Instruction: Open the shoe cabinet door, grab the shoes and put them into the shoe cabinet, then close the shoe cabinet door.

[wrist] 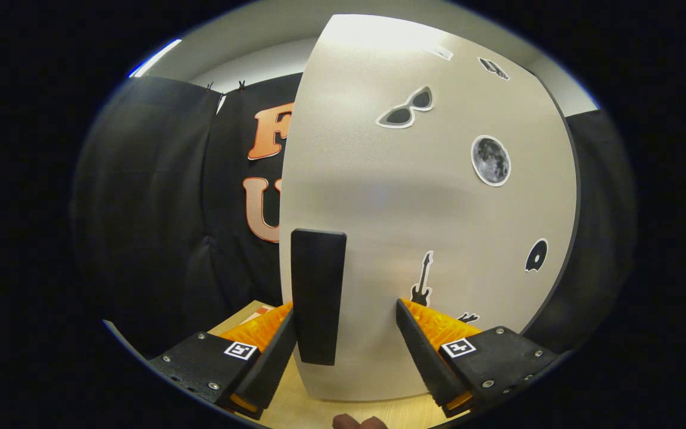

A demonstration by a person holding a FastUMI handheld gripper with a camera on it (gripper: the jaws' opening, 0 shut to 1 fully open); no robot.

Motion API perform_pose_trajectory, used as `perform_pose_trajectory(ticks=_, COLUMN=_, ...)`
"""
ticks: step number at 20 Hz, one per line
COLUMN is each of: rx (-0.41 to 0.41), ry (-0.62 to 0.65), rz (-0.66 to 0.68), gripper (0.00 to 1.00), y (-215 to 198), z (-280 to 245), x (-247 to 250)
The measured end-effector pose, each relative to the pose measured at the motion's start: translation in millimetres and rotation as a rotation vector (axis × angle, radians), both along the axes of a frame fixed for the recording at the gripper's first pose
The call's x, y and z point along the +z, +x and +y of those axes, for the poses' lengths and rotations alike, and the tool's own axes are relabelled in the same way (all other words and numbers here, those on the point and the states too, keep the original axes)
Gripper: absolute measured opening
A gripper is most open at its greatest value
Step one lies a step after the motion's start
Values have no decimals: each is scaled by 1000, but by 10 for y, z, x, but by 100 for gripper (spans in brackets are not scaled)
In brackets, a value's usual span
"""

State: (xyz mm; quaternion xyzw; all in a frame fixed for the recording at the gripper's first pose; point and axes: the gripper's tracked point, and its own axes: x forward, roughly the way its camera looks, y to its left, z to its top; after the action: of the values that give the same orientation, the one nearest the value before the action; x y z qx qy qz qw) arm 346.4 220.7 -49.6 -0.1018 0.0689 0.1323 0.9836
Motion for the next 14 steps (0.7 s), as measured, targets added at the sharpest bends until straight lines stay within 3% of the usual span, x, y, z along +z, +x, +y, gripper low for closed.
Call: perform_pose_trajectory(ticks=14, rx=-18, ry=-9, rz=14, gripper=98, y=80, z=10, x=-63)
